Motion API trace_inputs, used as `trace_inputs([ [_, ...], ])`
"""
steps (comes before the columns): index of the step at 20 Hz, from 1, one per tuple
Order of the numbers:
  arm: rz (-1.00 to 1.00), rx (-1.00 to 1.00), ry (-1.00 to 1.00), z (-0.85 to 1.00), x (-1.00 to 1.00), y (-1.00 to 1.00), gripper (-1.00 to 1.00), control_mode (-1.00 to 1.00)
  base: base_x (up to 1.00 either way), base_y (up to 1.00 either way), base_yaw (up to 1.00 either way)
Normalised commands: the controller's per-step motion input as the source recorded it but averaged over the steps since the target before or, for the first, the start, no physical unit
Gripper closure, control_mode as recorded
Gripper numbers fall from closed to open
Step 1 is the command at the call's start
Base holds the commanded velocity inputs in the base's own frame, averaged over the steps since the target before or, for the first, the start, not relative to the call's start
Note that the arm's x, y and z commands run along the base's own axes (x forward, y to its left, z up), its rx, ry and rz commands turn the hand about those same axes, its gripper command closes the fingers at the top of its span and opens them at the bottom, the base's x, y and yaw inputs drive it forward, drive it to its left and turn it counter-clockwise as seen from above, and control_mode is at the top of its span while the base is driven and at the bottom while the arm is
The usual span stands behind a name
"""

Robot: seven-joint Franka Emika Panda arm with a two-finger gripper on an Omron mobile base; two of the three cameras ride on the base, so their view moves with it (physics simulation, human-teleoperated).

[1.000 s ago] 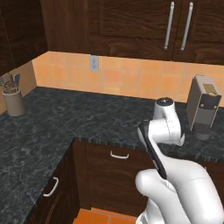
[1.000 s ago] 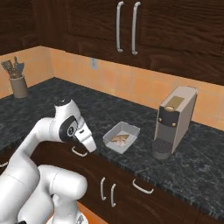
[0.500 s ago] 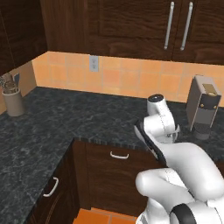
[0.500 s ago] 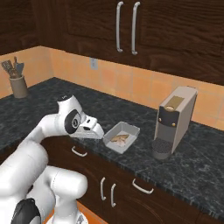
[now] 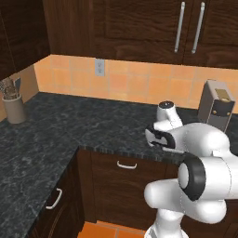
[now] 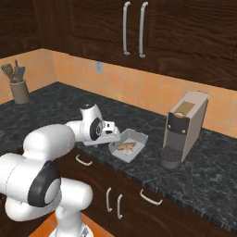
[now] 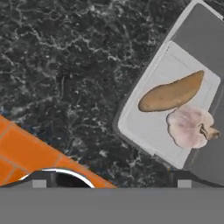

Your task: Take the meat container that has the fish and place it on the second highest rack of the freezer. Then take the vegetable container that has the garlic and sweet potato and place it on the highest rack of the freezer.

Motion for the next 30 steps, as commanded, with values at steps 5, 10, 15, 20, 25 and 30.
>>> trace_inputs([
  [5,0.03,0.00,0.25,-0.38,0.71,-0.27,-1.00,-1.00,0.00,0.00,0.00],
  [10,0.00,0.00,0.09,-0.52,0.26,-0.02,-1.00,-1.00,0.00,0.00,0.00],
  [15,0.02,0.00,0.00,-0.60,0.00,0.01,-1.00,-1.00,0.00,0.00,0.00],
  [20,0.04,0.00,0.00,-0.63,-0.01,0.00,1.00,-1.00,0.00,0.00,0.00],
  [25,0.01,0.01,0.00,-0.48,-0.11,0.00,1.00,-1.00,0.00,0.00,0.00],
  [30,0.00,0.00,-0.01,-0.06,-0.28,0.18,1.00,-1.00,0.00,0.00,0.00],
])
